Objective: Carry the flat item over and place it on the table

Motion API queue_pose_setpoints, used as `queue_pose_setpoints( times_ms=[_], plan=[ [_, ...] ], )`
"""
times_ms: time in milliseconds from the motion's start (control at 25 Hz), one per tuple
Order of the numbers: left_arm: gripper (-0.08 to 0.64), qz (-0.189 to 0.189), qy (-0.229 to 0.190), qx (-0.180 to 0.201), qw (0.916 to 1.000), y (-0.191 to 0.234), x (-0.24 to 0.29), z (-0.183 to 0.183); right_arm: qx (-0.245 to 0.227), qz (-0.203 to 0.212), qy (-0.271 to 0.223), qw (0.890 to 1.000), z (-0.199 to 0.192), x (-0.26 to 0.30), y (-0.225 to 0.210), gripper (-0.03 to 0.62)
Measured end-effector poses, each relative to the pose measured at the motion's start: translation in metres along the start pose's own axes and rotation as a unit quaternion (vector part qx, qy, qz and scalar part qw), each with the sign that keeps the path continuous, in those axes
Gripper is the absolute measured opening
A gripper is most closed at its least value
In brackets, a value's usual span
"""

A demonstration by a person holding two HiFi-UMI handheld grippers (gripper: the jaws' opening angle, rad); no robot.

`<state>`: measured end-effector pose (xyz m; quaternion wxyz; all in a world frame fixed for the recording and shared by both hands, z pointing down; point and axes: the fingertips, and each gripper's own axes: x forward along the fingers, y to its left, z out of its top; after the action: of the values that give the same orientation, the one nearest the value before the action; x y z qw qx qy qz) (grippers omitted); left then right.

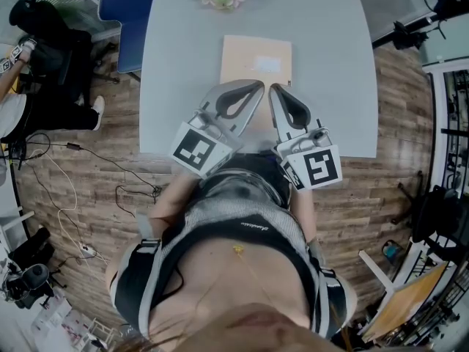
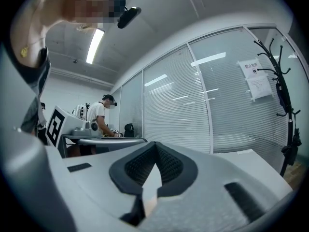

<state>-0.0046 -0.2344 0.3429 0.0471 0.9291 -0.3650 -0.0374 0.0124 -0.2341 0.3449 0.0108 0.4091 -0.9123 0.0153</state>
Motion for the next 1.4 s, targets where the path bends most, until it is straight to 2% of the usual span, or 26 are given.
queue_pose_setpoints(
  times_ms=[1400],
  plan=[
    [0.008, -0.001, 0.019, 0.007, 0.9998, -0.006, 0.002, -0.007, 0.002, 0.012, 0.011, 1.0, -0.003, -0.003, 0.001, 0.003]
  ],
)
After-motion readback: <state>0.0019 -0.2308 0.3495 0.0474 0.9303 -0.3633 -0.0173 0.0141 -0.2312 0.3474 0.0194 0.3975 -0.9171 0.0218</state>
